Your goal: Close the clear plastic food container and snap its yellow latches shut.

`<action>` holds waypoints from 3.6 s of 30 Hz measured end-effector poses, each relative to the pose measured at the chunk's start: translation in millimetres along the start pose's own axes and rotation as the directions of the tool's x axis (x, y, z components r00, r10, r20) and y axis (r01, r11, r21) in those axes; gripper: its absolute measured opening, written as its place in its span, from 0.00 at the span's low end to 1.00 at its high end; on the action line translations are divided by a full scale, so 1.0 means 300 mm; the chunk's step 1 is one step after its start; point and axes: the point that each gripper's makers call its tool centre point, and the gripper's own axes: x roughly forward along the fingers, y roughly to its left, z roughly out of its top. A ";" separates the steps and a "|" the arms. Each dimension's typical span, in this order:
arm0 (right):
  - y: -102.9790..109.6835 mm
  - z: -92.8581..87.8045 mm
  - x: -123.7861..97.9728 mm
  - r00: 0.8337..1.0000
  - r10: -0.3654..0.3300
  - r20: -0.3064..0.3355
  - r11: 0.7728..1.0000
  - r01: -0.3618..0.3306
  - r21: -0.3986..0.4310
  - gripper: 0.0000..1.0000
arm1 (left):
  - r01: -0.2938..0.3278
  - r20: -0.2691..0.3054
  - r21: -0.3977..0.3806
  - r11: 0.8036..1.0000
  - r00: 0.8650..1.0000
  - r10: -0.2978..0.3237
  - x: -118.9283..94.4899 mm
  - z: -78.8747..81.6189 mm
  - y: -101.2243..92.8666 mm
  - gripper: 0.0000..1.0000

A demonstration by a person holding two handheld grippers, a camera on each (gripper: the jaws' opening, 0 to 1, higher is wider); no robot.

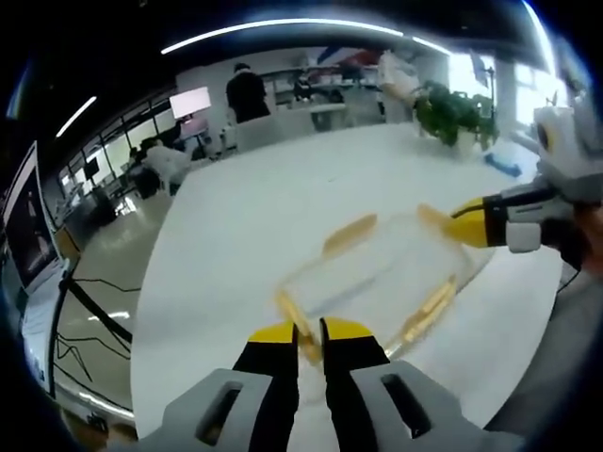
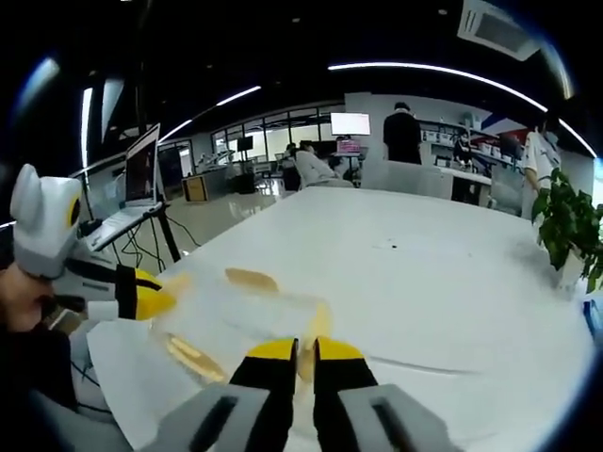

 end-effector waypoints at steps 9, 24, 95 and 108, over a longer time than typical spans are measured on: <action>-0.061 -0.002 -0.040 1.000 -0.030 0.004 0.999 0.030 0.014 0.01 | 0.025 0.010 0.022 0.999 1.000 -0.026 0.008 0.036 -0.063 0.05; -0.191 -0.016 -0.135 0.995 -0.100 0.017 0.995 0.100 0.011 0.01 | 0.102 0.034 0.075 0.992 0.994 -0.105 0.039 0.108 -0.206 0.06; -0.475 -0.083 -0.248 0.980 -0.195 -0.026 0.981 0.195 0.010 0.01 | 0.205 0.069 0.079 0.976 0.975 -0.210 0.150 0.201 -0.481 0.06; -0.507 -0.091 -0.261 0.977 -0.211 -0.033 0.977 0.212 0.006 0.01 | 0.227 0.063 0.098 0.969 0.970 -0.234 0.163 0.208 -0.517 0.07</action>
